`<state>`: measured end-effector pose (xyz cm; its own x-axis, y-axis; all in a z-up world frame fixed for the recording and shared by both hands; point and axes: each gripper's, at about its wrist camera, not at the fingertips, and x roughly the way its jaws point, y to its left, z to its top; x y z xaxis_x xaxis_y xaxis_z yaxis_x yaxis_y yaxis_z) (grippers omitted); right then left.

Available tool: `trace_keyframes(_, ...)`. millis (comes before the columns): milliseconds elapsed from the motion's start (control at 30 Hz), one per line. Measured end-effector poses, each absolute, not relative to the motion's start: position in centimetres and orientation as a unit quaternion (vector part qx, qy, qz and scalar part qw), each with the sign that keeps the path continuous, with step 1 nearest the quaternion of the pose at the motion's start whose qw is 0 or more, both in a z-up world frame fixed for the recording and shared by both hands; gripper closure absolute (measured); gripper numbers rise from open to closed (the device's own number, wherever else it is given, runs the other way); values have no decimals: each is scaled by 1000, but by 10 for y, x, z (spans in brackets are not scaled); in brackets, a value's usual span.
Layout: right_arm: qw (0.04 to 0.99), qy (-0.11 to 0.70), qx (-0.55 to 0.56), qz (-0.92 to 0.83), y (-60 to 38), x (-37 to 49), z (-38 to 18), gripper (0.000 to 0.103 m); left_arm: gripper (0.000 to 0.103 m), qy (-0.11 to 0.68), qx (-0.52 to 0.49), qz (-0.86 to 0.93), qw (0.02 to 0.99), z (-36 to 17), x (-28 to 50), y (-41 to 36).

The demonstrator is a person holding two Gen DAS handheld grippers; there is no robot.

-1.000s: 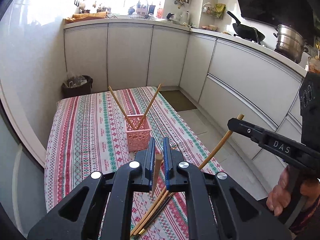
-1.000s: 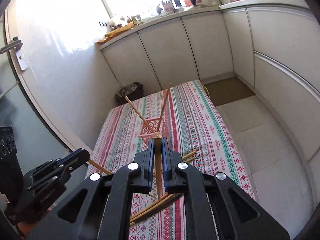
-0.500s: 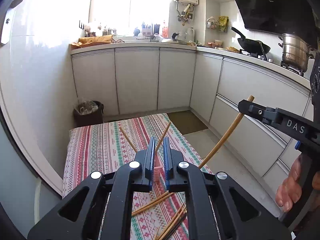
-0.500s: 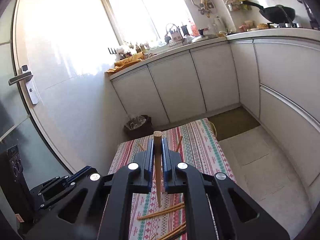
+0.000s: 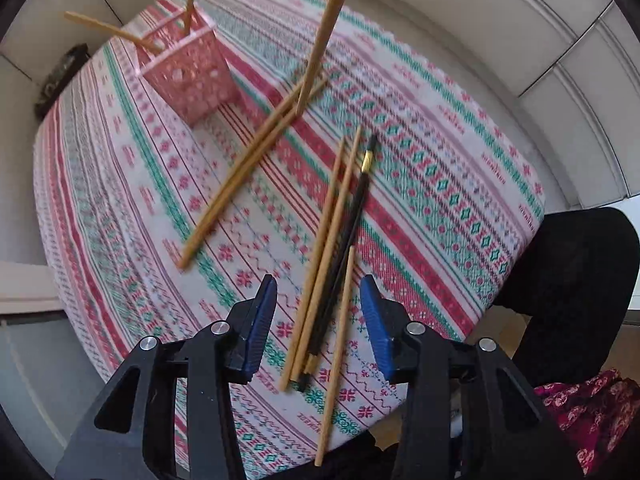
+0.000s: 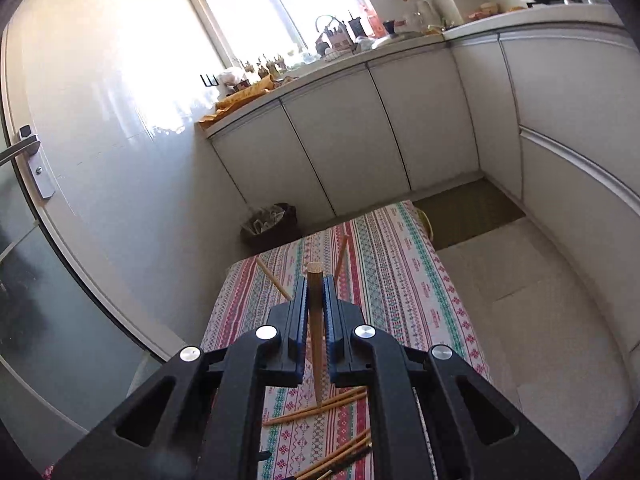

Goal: Organize utensils

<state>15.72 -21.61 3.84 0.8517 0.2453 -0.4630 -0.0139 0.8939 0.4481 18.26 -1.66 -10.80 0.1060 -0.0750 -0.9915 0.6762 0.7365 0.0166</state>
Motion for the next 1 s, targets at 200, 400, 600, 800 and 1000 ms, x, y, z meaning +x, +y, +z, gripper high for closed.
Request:
trace_keyframes(200,929,281,233,65,-226,145,18,95,63,623,236,-297,684,-125,160,-17)
trace_keyframes(400,924,288,243,58,-236,136,11,95,66,641,237,-286,671,-146,157,-12)
trace_keyframes(600,924,291,244,46,-245,132,11,95,66,669,214,-286,652,-171,162,-8)
trace_keyframes(800,918,301,254,37,-252,135,2,95,66,656,228,-271,667,-180,165,-11)
trace_keyframes(1000,917,306,252,34,-255,138,-1,95,79,637,267,-265,673,-178,184,-52)
